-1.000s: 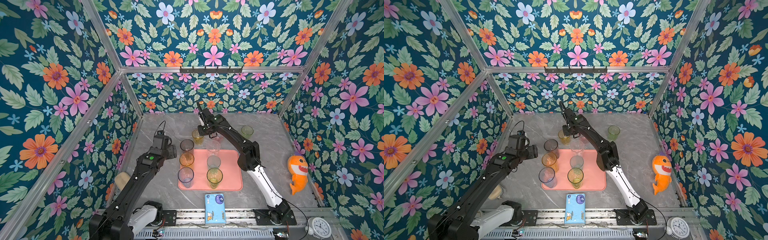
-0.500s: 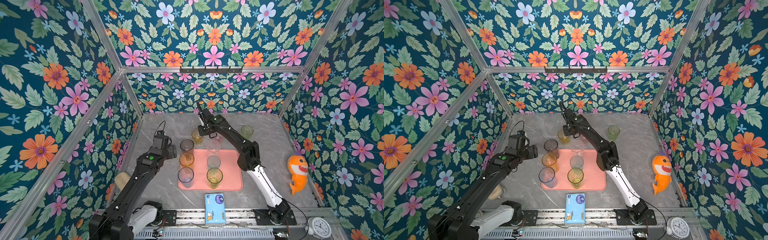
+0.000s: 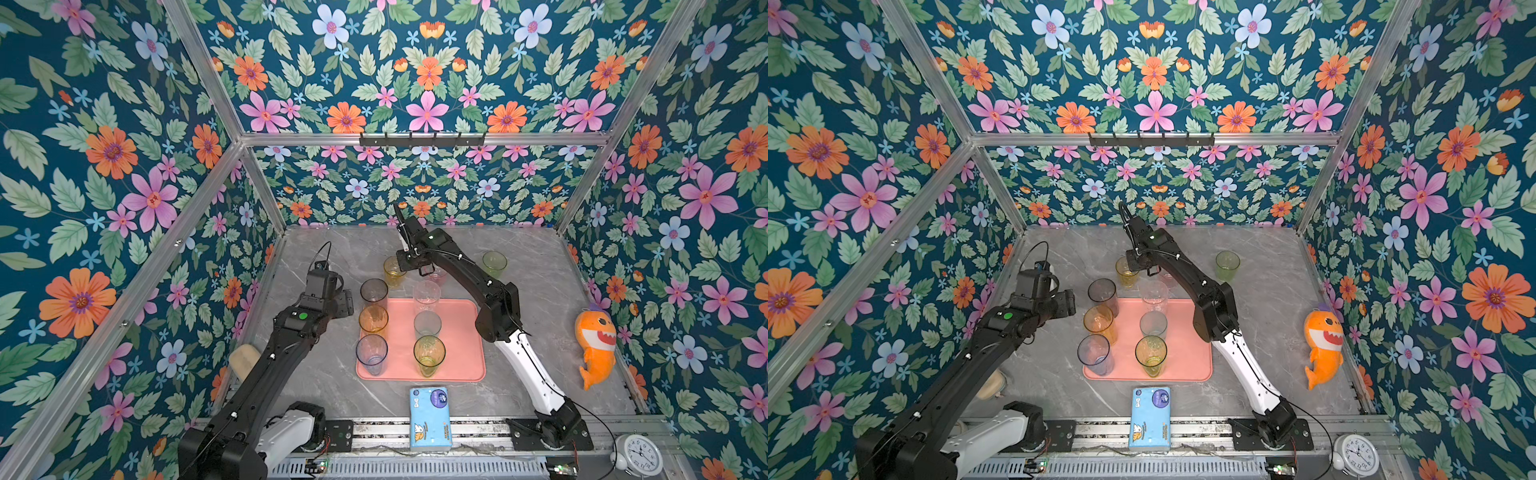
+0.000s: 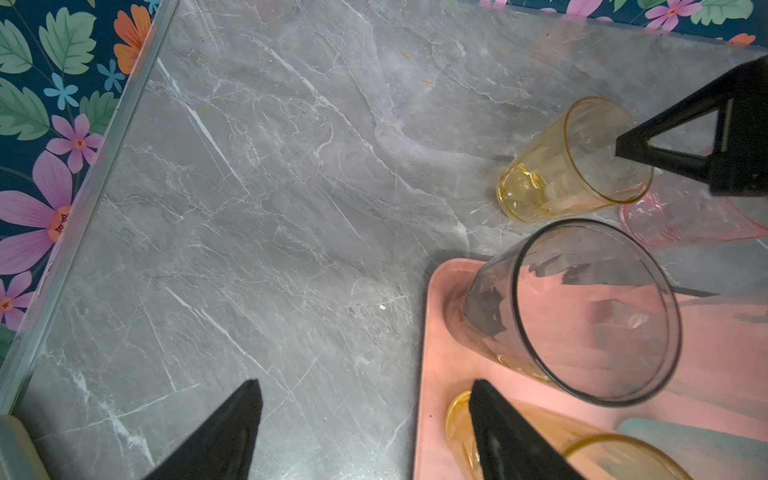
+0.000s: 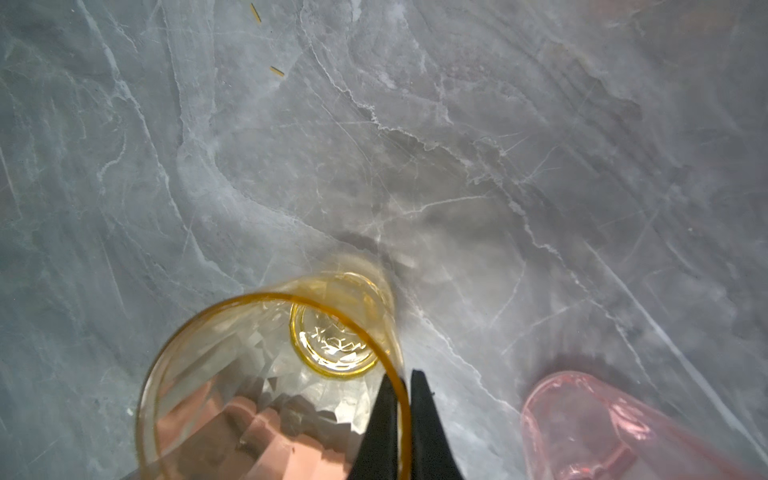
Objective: Place the glasses into the tray
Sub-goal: 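Lift the small yellow cup with the right gripper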
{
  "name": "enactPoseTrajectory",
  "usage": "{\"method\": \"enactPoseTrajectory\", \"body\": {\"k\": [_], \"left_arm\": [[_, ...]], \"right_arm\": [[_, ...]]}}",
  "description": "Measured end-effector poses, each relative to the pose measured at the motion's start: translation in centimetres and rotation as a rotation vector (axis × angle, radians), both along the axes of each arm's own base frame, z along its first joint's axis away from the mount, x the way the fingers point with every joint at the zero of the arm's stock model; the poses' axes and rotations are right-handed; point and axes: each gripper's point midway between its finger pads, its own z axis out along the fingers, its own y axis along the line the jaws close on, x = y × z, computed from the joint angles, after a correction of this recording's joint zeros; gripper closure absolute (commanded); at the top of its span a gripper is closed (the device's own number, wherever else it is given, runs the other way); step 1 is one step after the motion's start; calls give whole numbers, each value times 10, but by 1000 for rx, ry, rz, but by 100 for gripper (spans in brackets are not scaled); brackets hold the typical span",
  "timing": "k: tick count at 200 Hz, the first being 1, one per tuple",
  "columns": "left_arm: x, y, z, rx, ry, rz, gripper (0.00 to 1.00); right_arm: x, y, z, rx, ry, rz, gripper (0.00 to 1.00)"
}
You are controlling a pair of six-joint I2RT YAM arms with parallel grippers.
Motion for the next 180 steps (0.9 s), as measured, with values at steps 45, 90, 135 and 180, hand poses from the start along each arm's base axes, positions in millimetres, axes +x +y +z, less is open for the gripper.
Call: {"method": "enactPoseTrajectory", "body": {"k": [45,90,135,180], "left_arm": [[0,0,0,0,0,0,19],[0,0,0,0,-1,0,18],[0,0,1,-1,-4,0,19],[0,0,2,-2,-6,0,18]], "right_arm": [[-1,-6,35,12,-51,-5,99],[-5,-13,64,11,-88,5,100],[-11,-24,92,8,-116,1,100],[-16,-38,116,6,-140,-14,100]]}}
